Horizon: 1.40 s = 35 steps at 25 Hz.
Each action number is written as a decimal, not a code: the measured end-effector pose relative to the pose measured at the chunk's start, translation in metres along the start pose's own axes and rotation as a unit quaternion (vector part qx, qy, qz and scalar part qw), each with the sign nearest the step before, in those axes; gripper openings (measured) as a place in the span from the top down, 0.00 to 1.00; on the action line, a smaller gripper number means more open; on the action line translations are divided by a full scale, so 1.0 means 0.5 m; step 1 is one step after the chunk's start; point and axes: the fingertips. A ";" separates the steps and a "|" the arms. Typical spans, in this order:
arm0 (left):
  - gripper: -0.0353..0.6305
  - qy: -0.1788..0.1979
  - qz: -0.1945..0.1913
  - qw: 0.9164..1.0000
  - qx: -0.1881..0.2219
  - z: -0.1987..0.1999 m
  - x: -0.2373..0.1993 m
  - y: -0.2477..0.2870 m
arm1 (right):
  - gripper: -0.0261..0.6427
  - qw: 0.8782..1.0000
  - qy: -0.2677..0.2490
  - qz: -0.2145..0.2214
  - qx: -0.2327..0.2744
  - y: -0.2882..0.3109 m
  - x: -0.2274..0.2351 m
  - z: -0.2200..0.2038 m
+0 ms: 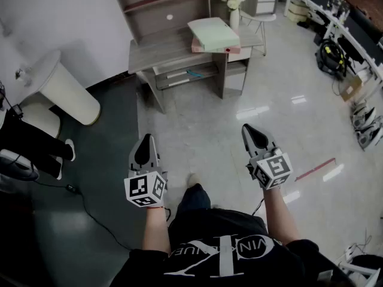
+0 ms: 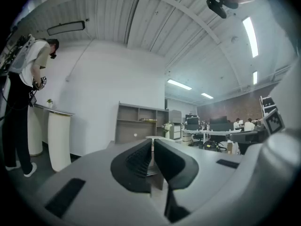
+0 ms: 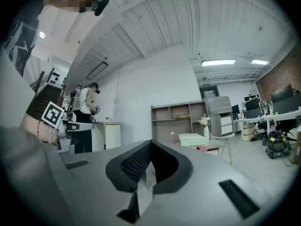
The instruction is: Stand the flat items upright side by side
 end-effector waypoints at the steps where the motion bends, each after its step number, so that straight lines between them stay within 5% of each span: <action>1: 0.92 0.000 0.001 1.000 0.000 0.000 -0.002 0.000 | 0.95 1.000 0.000 0.001 0.000 0.002 -0.001 0.000; 11: 0.92 -0.015 0.015 1.000 -0.009 -0.013 -0.021 0.006 | 0.95 1.000 -0.007 -0.004 -0.005 0.015 -0.001 -0.008; 18: 0.74 -0.026 0.000 1.000 -0.012 -0.028 -0.010 0.028 | 0.71 0.999 0.016 -0.025 -0.017 0.021 0.030 -0.034; 35: 0.72 -0.044 -0.002 0.999 -0.031 -0.054 -0.140 0.211 | 0.69 0.997 0.040 -0.050 -0.035 0.216 0.094 -0.063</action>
Point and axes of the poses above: the fingertips, and each gripper's own axes: y forward along the fingers, x to its right, z out of its top, and after that the axes turned 2 degrees about y, right-handed
